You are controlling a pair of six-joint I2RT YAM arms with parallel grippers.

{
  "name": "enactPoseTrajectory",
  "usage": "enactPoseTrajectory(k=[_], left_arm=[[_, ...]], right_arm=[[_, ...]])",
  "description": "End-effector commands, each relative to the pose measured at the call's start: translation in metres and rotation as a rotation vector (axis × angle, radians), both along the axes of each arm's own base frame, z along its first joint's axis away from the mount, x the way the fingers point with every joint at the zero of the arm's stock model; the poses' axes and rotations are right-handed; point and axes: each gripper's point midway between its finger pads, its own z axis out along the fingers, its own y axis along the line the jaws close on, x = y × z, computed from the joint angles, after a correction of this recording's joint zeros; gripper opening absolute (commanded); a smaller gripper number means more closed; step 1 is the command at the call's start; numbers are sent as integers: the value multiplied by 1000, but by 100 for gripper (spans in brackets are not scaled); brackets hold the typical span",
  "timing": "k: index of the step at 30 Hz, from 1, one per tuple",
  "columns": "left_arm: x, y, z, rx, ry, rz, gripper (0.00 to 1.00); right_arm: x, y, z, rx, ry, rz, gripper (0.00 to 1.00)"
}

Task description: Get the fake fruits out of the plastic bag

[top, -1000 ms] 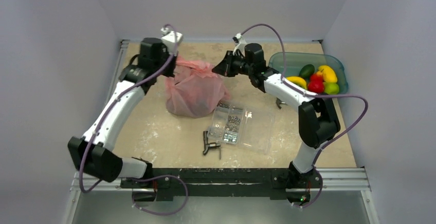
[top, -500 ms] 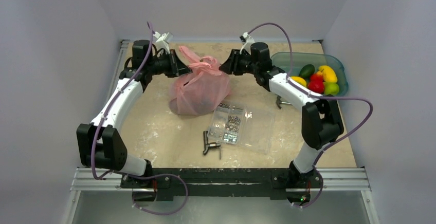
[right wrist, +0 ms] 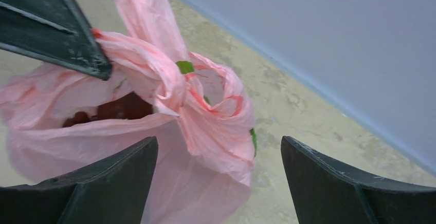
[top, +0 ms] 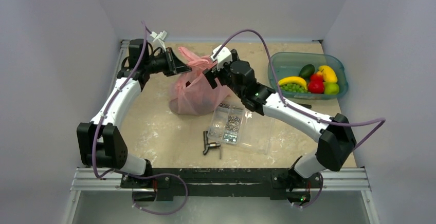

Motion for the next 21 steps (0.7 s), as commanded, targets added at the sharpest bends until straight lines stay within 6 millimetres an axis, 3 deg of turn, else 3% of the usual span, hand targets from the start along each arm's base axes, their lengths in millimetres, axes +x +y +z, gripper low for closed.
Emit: enactPoseTrajectory(k=[1, 3, 7, 10, 12, 16, 21], left_arm=[[-1, -7, 25, -68, -57, -51, 0], [-2, -7, 26, -78, -66, -51, 0], [-2, -7, 28, -85, -73, -58, 0], [-3, -7, 29, -78, -90, -54, 0], [-3, -6, 30, -74, -102, -54, 0], [-4, -3, 32, -55, -120, -32, 0], [-4, 9, 33, 28, -153, 27, 0]], right_arm=[[20, -4, 12, -95, -150, -91, 89], [26, 8, 1, -128, -146, -99, 88], [35, 26, 0, -106, -169, -104, 84], [46, 23, 3, -37, -171, -195, 84], [54, 21, 4, 25, -161, -257, 75], [59, 15, 10, 105, -164, -334, 39], [64, 2, 27, 231, -143, -336, 18]])
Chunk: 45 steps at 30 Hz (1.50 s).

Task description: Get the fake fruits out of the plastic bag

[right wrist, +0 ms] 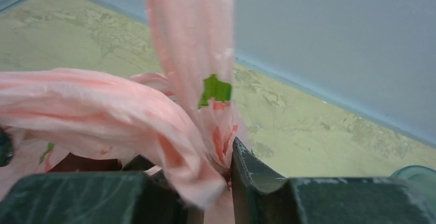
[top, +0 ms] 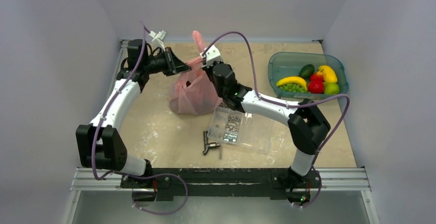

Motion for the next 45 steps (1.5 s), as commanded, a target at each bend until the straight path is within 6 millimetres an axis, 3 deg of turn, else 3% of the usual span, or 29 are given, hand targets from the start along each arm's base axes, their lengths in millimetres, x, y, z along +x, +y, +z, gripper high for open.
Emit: enactPoseTrajectory(k=[1, 3, 9, 14, 18, 21, 25, 29, 33, 34, 38, 40, 41, 42, 45], left_arm=[[-4, 15, 26, 80, -140, 64, 0], [-5, 22, 32, 116, -182, 105, 0], [-9, 27, 48, 103, -243, 127, 0], [10, 33, 76, -102, -96, 151, 0], [27, 47, 102, -239, -91, 185, 0], [32, 44, 87, -250, -40, 164, 0], [28, 38, 34, -265, 98, 126, 0], [14, 29, 9, -300, 145, 56, 0], [4, 29, 9, -260, 102, 28, 0], [2, 29, 11, -232, 86, 35, 4], [-5, 30, 13, 82, -39, 159, 39], [-11, 28, 16, 228, -103, 215, 51], [-13, 29, 19, 292, -139, 251, 62], [-16, 29, 21, 354, -174, 284, 79], [-19, 34, 35, 566, -318, 400, 99]], right_arm=[[12, -17, 66, 271, -59, -31, 13], [22, -16, 71, 372, 16, 63, 0], [43, -23, 94, 722, 232, 349, 0], [66, -34, 112, 962, 358, 541, 0], [79, -43, 110, 1109, 443, 659, 0], [89, -45, 90, 1135, 509, 652, 4], [106, -52, 25, 1018, 638, 443, 3], [96, -66, 4, 969, 643, 397, 14], [94, -79, -1, 884, 629, 323, 25], [93, -82, 1, 853, 615, 309, 29], [86, -90, 17, 734, 546, 278, 47], [81, -92, 27, 655, 488, 267, 59], [77, -91, 33, 604, 450, 259, 65], [71, -87, 37, 539, 403, 249, 71], [60, -88, 64, 341, 209, 127, 91]])
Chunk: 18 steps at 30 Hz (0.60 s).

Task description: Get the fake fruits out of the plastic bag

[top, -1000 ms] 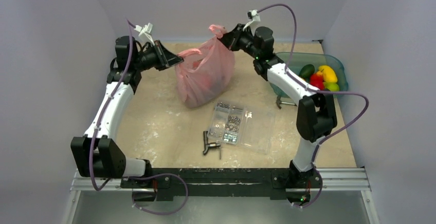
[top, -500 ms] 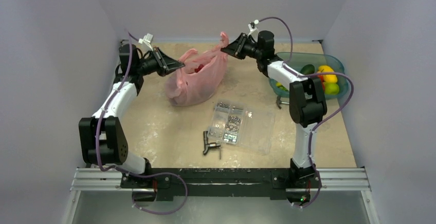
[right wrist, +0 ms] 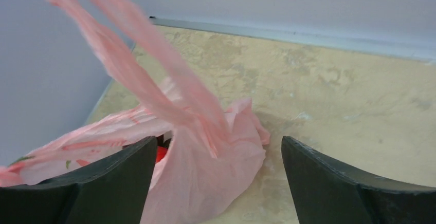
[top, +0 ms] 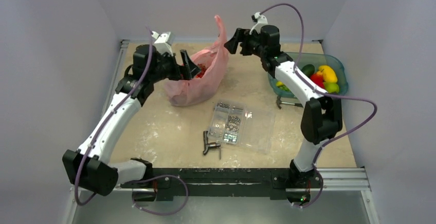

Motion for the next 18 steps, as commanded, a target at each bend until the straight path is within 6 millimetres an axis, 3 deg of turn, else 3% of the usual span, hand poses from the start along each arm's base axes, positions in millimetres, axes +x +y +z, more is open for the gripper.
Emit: enactPoseTrajectory(k=[1, 5, 10, 12, 15, 18], left_arm=[[0, 32, 21, 441, -238, 229, 100], [14, 36, 39, 607, -291, 318, 100], [37, 5, 41, 712, -315, 226, 100], [47, -2, 43, 727, -323, 243, 100], [55, 5, 55, 746, -309, 341, 100], [48, 11, 73, 671, -291, 412, 96]], right_arm=[[-23, 4, 57, -337, -323, -125, 95], [-32, 11, 88, -400, -445, -138, 99], [-8, 6, 108, -383, -445, -254, 99], [1, 12, 112, -357, -431, -261, 97], [7, 29, 119, -307, -424, -213, 93], [2, 43, 123, -264, -430, -144, 93]])
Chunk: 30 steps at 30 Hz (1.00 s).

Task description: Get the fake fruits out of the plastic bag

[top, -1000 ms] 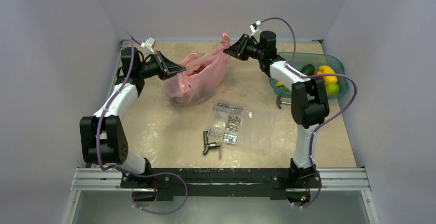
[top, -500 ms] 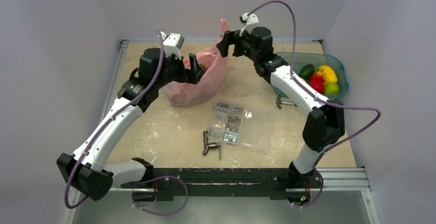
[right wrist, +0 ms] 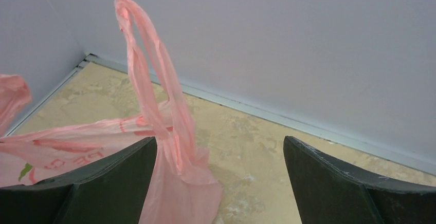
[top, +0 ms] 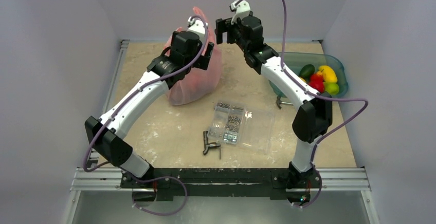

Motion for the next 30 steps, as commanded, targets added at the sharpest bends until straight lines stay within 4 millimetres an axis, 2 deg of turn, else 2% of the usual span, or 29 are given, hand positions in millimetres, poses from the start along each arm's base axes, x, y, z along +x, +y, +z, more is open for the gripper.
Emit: enactPoseTrajectory(k=[1, 4, 8, 14, 18, 22, 26, 28, 30], left_arm=[[-11, 23, 59, -100, -104, 129, 94], [-24, 30, 73, -188, -131, 150, 92], [-26, 50, 79, -205, -164, 216, 100], [-4, 77, 70, -160, -145, 299, 100], [22, 87, 68, -153, -147, 296, 100], [49, 87, 64, -170, -132, 272, 100], [71, 72, 51, -164, -74, 201, 99], [78, 64, 45, -173, -53, 163, 96], [82, 61, 41, -188, -40, 142, 86]], right_arm=[[-15, 15, 36, 75, -39, 80, 93], [-23, 20, 39, 103, -41, 130, 97], [-24, 31, 37, 129, -38, 183, 99], [-3, 50, 22, 188, 4, 194, 99], [9, 63, 17, 226, 9, 211, 99], [19, 76, 15, 253, -1, 245, 99], [28, 91, 6, 260, 21, 278, 99], [30, 98, 6, 265, 7, 282, 99], [36, 102, 0, 268, 4, 254, 99]])
